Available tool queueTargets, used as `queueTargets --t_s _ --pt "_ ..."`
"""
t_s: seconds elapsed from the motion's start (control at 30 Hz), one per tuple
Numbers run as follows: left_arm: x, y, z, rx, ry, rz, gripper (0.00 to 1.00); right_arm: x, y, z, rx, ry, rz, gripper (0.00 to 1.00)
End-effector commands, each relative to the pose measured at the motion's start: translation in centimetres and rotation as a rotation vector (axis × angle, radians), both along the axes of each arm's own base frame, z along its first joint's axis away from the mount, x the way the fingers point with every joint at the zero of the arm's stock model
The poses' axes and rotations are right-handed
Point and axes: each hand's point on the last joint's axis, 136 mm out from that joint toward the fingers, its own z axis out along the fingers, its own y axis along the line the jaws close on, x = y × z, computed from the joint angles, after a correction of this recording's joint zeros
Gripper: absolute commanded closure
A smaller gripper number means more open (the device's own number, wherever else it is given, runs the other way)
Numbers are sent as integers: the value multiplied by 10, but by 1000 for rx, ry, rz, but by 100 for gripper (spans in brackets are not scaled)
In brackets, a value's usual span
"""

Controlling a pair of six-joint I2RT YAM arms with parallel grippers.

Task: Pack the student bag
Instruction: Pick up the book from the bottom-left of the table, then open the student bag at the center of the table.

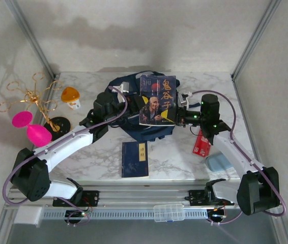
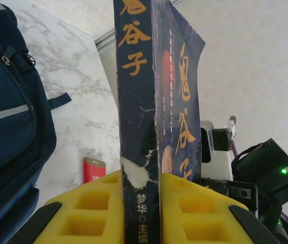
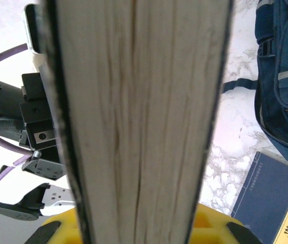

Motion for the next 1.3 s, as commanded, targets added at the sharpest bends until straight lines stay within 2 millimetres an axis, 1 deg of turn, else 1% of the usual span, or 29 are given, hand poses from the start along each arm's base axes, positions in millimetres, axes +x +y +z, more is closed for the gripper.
queueTargets --t_s 0.0,0.07,0.1,0.2,0.3,0.33,0.5,0.6,0.63,0.77,0.87,0.93,0.97,1.07,1.17,1.27 --pt "-1 -3 19 5 -92 -15 84 22 -14 0 -66 -36 -121 100" --pt "0 -4 10 51 -96 -18 70 27 -23 -7 -109 -20 -174 100" --pt "1 -3 3 84 -89 -15 65 30 -29 -11 -133 -12 -204 100" --pt "1 -1 -23 243 -80 5 52 36 -55 -25 -209 21 -321 100" --pt "-4 -4 -55 429 -91 10 39 34 -84 -38 -244 54 -422 100" --pt "-7 -8 -66 489 -94 -10 36 33 -94 -44 -255 72 -456 100" --pt "-20 -39 -107 719 -180 -123 32 25 -137 -65 -300 125 -584 100" --pt "-28 -58 -135 869 -247 -202 29 21 -160 -72 -315 145 -655 100" --pt "-27 -62 -145 916 -257 -218 28 20 -165 -73 -316 151 -672 100" --pt "-20 -80 -174 1041 -266 -278 27 19 -182 -81 -345 179 -728 100" --pt "-2 -82 -184 1120 -280 -217 27 21 -185 -84 -322 190 -731 100" --pt "12 -82 -185 1156 -288 -163 29 21 -187 -86 -314 197 -736 100" --pt "16 -82 -185 1165 -288 -148 30 22 -187 -86 -310 197 -738 100" --pt "18 -82 -179 1164 -294 -130 31 24 -187 -85 -301 193 -733 100" --pt "18 -80 -168 1135 -317 -112 32 25 -187 -85 -296 190 -729 100" --pt "21 -71 -158 1133 -321 -83 31 25 -186 -85 -280 194 -727 100"
